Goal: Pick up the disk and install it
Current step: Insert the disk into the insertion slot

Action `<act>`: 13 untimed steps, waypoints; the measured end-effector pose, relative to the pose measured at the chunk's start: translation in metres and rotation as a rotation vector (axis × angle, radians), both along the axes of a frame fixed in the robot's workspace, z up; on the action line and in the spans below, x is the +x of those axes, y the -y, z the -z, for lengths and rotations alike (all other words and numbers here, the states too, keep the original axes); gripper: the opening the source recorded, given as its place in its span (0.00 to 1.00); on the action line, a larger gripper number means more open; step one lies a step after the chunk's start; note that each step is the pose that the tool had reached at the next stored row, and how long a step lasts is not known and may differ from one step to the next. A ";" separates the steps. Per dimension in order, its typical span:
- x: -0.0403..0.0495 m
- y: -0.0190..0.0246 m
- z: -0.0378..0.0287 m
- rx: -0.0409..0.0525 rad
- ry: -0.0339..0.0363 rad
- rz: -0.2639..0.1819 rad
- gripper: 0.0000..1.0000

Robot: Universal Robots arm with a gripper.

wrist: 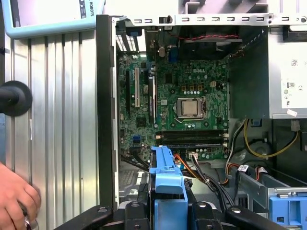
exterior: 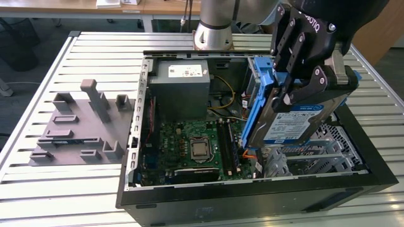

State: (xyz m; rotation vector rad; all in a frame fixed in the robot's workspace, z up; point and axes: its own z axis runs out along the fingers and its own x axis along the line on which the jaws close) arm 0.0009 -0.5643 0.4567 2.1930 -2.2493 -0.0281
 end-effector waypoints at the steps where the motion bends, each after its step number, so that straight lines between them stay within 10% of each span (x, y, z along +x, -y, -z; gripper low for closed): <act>1: 0.0000 0.0000 0.0000 -0.0002 0.0000 0.000 0.36; 13: 0.0113 0.0000 0.0017 -0.0001 0.0000 0.000 0.36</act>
